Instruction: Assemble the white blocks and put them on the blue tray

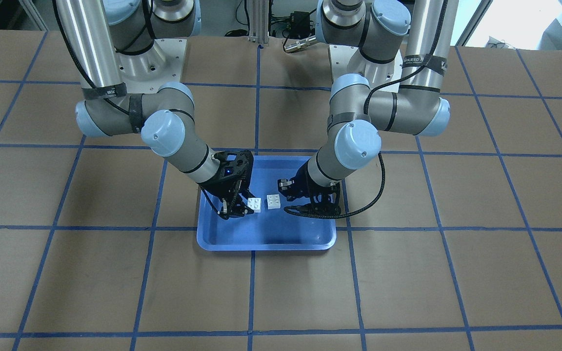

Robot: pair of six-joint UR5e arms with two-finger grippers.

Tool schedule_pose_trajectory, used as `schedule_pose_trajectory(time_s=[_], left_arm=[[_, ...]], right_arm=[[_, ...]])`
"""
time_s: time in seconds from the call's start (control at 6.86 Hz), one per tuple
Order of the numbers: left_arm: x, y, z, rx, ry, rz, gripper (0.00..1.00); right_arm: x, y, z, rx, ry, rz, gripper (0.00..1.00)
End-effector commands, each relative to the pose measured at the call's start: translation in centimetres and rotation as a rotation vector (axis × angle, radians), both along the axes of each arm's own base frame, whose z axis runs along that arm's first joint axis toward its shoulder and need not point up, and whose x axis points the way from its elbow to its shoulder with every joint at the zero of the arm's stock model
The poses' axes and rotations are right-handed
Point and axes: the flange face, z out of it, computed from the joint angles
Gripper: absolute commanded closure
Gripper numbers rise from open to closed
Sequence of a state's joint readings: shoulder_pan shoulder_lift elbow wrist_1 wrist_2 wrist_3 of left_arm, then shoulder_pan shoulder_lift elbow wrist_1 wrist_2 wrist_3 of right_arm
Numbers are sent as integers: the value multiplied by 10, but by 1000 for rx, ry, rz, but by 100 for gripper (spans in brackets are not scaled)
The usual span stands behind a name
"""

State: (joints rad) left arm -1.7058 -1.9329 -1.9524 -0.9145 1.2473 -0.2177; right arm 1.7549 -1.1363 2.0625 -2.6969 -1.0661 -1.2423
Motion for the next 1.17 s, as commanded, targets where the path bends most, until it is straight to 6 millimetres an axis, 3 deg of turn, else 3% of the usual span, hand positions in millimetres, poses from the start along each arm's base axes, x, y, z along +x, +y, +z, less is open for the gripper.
schedule_pose_trajectory(time_s=[0.0,0.44,1.02], left_arm=[[0,0,-1,1,0,-1,100],[0,1,-1,2,0,-3,100],[0,1,-3,8,0,-4,100]], right_arm=[[3,1,-8,9,1,2,100],[15,9,-10,35,8,-16,100],[14,11,-12,52,22,-42,100]])
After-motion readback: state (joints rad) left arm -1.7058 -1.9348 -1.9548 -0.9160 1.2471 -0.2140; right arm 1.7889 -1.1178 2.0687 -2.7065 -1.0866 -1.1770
